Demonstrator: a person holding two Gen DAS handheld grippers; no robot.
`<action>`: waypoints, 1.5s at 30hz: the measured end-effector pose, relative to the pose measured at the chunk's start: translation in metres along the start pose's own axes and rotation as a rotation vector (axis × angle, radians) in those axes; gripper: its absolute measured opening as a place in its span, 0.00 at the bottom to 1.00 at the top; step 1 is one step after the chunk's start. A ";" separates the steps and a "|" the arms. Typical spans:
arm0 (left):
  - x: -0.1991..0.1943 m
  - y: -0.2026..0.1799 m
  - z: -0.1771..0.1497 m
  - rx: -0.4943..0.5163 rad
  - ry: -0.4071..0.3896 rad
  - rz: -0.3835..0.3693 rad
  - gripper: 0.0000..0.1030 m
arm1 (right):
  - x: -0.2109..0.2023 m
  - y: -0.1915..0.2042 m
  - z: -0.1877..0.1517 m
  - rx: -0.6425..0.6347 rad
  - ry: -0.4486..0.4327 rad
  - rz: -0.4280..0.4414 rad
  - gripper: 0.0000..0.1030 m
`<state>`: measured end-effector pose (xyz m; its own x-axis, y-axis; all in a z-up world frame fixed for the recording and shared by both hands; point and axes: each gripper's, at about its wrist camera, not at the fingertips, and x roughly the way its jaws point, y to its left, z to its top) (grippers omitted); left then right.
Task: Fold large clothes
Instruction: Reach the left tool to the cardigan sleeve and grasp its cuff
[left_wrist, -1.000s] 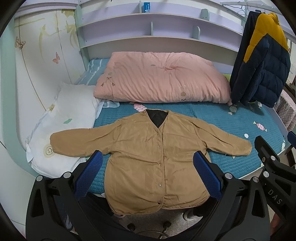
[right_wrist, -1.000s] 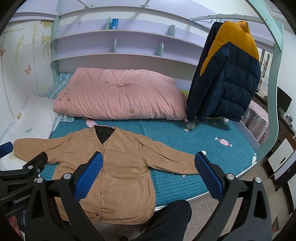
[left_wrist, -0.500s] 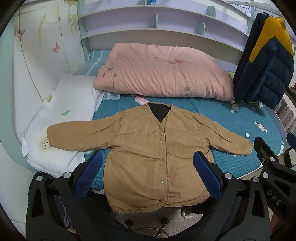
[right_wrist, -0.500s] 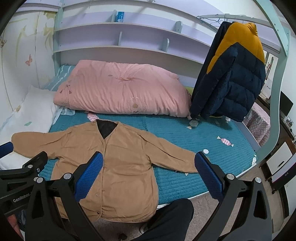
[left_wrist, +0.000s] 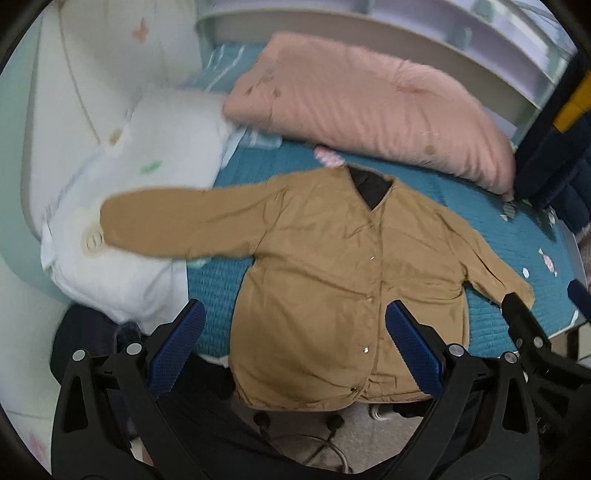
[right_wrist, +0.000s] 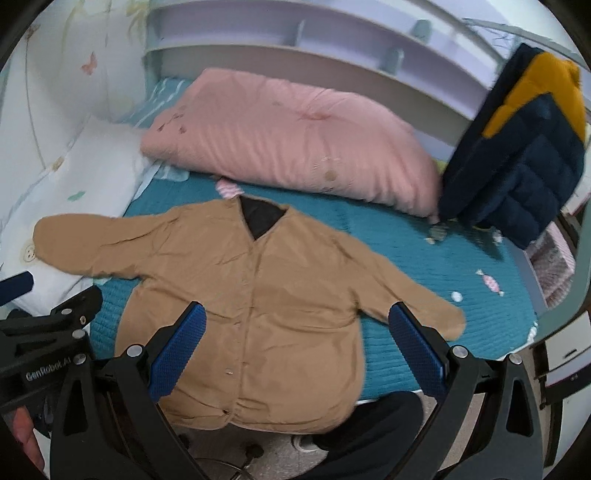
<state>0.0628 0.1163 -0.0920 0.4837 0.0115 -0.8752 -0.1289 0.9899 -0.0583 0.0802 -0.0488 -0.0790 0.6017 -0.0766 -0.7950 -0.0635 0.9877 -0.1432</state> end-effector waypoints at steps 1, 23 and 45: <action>0.005 0.006 0.001 -0.018 0.012 -0.002 0.95 | 0.007 0.006 0.000 -0.008 0.016 0.020 0.93; 0.108 0.211 0.013 -0.426 0.180 0.185 0.95 | 0.154 0.126 0.043 0.021 0.221 0.428 0.93; 0.160 0.344 0.077 -0.566 0.134 0.151 0.95 | 0.348 0.204 0.082 0.023 0.562 0.518 0.10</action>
<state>0.1626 0.4698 -0.2145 0.3154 0.0918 -0.9445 -0.6462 0.7496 -0.1429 0.3419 0.1373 -0.3372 0.0034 0.3455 -0.9384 -0.2065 0.9184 0.3374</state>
